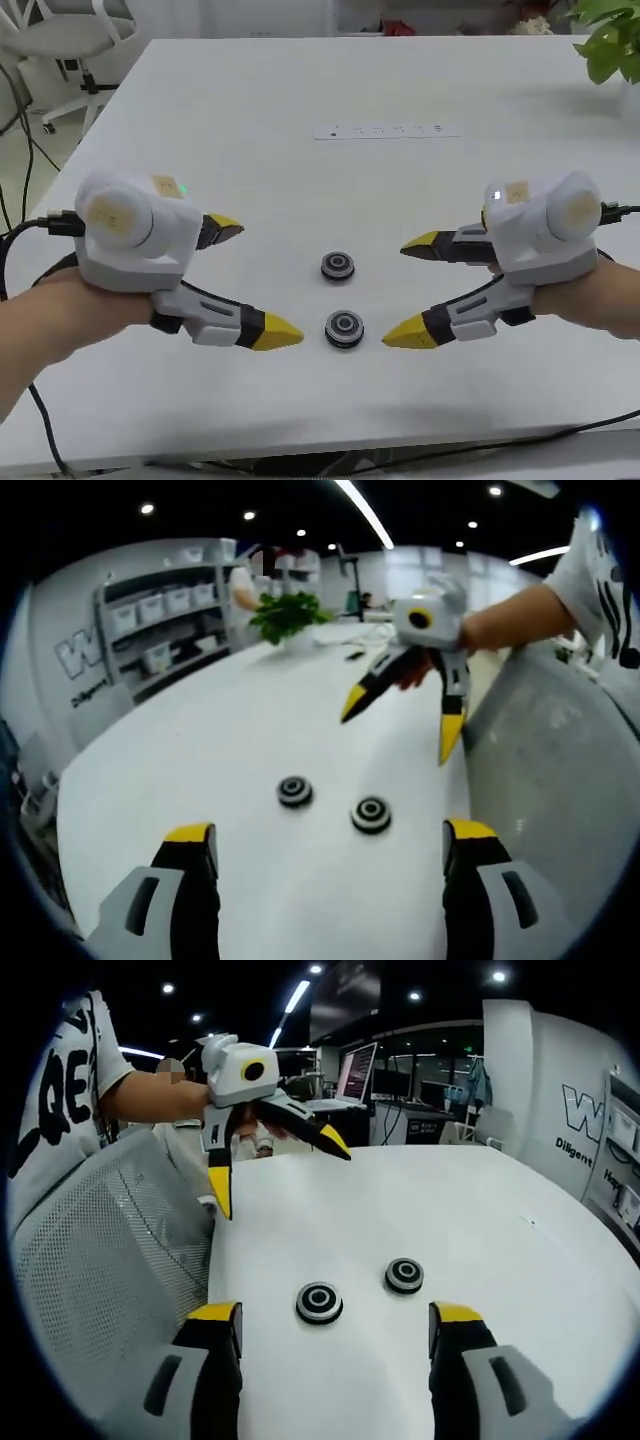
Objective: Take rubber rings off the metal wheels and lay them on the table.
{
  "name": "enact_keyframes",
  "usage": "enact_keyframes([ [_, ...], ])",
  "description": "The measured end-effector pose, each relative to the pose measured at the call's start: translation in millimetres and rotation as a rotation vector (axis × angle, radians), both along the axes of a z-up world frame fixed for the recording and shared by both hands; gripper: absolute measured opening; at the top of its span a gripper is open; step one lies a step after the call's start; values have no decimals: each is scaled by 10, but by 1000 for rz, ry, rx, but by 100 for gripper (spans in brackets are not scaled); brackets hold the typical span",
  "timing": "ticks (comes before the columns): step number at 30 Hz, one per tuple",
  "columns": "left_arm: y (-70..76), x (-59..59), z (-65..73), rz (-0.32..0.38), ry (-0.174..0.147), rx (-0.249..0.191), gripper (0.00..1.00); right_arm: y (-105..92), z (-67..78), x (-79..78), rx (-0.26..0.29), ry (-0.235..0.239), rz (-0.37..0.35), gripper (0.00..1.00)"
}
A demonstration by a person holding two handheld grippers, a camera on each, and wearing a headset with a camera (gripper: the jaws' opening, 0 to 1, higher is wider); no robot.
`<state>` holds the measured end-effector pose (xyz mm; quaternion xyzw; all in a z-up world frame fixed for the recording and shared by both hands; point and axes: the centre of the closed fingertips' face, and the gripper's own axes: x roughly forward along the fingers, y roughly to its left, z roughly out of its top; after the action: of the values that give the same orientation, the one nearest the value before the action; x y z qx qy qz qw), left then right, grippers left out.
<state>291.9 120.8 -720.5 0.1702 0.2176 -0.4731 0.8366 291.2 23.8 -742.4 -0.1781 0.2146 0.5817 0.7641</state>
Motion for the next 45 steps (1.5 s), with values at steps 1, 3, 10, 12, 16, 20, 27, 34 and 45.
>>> enact_keyframes([
  [1,-17,3,-13,-4,2,-1,95,-1,-11,1,-1,4,1,72],
  [3,-45,6,-29,-12,3,-3,95,-1,-43,7,-2,8,6,70],
  [10,-118,5,-119,-42,15,4,90,19,-146,-11,-14,28,21,68],
  [12,-130,-1,-147,-49,21,3,88,34,-156,-17,-13,29,29,67],
  [16,-154,-5,-194,-61,25,7,86,54,-176,-31,-8,34,43,62],
  [20,-176,10,-217,-66,29,6,85,69,-196,-18,-11,47,38,61],
  [27,-250,11,-243,-83,40,-2,82,70,-154,77,13,24,18,60],
  [34,-302,4,-293,-93,63,-7,78,67,-262,40,-10,71,22,55],
  [45,-429,-57,-394,-131,84,-2,72,99,-373,-4,-48,70,36,56],
])
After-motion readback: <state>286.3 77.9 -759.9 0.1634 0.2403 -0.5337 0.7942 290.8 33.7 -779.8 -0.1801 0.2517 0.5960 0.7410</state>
